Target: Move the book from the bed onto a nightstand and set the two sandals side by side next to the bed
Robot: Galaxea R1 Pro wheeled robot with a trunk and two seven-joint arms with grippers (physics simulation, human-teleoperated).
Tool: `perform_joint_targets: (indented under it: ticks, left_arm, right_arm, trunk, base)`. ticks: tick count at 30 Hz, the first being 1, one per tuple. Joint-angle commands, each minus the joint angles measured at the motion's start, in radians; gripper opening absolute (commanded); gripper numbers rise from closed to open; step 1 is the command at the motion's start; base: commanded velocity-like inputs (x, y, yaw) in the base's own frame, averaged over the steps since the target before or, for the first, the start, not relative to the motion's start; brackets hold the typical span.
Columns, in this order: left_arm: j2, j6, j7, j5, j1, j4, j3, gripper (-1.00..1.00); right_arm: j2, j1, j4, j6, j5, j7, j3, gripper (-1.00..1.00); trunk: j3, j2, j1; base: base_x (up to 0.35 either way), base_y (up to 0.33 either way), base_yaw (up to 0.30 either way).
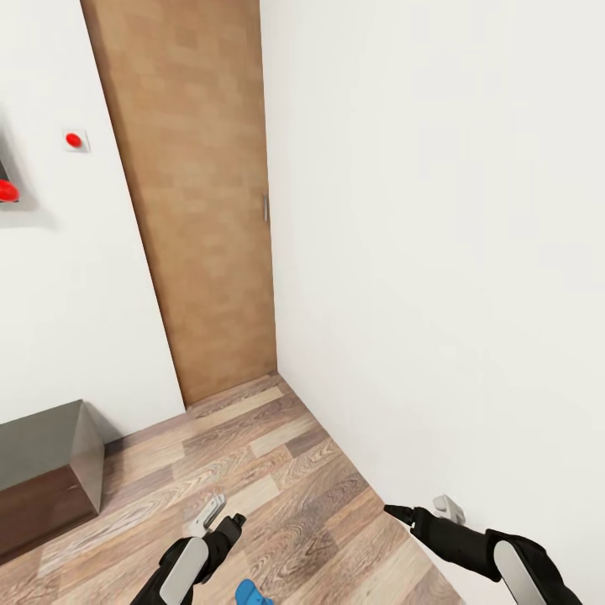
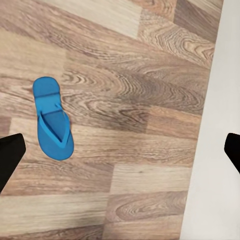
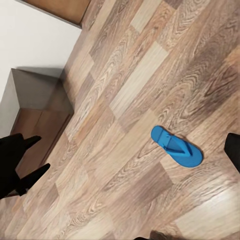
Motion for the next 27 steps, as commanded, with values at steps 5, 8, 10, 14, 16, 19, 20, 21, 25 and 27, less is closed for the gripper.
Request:
perform_joint_targets:
  ticks: [5, 8, 10, 14, 16, 19, 20, 21, 25, 27]
  left_arm:
    - [-0.001, 0.005, 0.005, 0.009, 0.000, -0.002, 0.004, 1.00]
    - [-0.001, 0.005, 0.005, 0.009, 0.000, -0.002, 0.004, 1.00]
    - [-0.001, 0.004, 0.005, 0.009, 0.000, -0.002, 0.004, 1.00]
    - [-0.001, 0.004, 0.005, 0.009, 0.000, -0.002, 0.004, 1.00]
    - [-0.001, 0.004, 0.005, 0.009, 0.000, -0.002, 0.004, 1.00]
    - [-0.001, 0.004, 0.005, 0.009, 0.000, -0.002, 0.004, 1.00]
    - [-0.001, 0.004, 0.005, 0.009, 0.000, -0.002, 0.004, 1.00]
    - [-0.001, 0.003, 0.005, 0.009, 0.000, -0.002, 0.004, 1.00]
    - [-0.001, 0.004, 0.005, 0.009, 0.000, -0.002, 0.004, 1.00]
    - [-0.001, 0.004, 0.005, 0.009, 0.000, -0.002, 0.004, 1.00]
  right_arm:
    - [0.002, -0.001, 0.000, 0.005, 0.001, 0.003, -0.001, 1.00]
    - [0.002, -0.001, 0.001, 0.005, 0.001, 0.003, -0.001, 1.00]
    - [0.002, -0.001, 0.001, 0.005, 0.001, 0.003, -0.001, 1.00]
    - [0.001, -0.001, 0.001, 0.005, 0.001, 0.003, -0.001, 1.00]
    - [0.001, -0.001, 0.001, 0.005, 0.001, 0.003, -0.001, 1.00]
    - [0.001, -0.001, 0.001, 0.005, 0.001, 0.003, -0.001, 1.00]
    - [0.001, -0.001, 0.001, 0.005, 0.001, 0.003, -0.001, 1.00]
    - [0.001, -0.001, 0.001, 0.005, 0.001, 0.004, -0.001, 1.00]
    - [0.002, -0.001, 0.001, 0.005, 0.001, 0.003, -0.001, 1.00]
    - [0.002, -0.001, 0.001, 0.005, 0.001, 0.003, 0.000, 1.00]
  trunk:
    - [-0.017, -0.036, 0.019]
    - [-0.026, -0.057, 0.031]
    - [-0.032, -0.071, 0.038]
    - [-0.045, -0.099, 0.054]
    - [-0.051, -0.113, 0.061]
    - [-0.061, -0.134, 0.073]
    - [-0.064, -0.141, 0.077]
    - [-0.067, -0.148, 0.081]
    - [-0.079, -0.176, 0.096]
    - [-0.086, -0.190, 0.104]
  base:
    - [0.000, 0.000, 0.000]
    - [0.000, 0.000, 0.000]
    - [0.000, 0.000, 0.000]
    - [0.000, 0.000, 0.000]
    - [0.000, 0.000, 0.000]
    - [0.000, 0.000, 0.000]
    - [0.000, 0.000, 0.000]
    - [0.000, 0.000, 0.000]
    - [0.000, 0.000, 0.000]
    - [0.000, 0.000, 0.000]
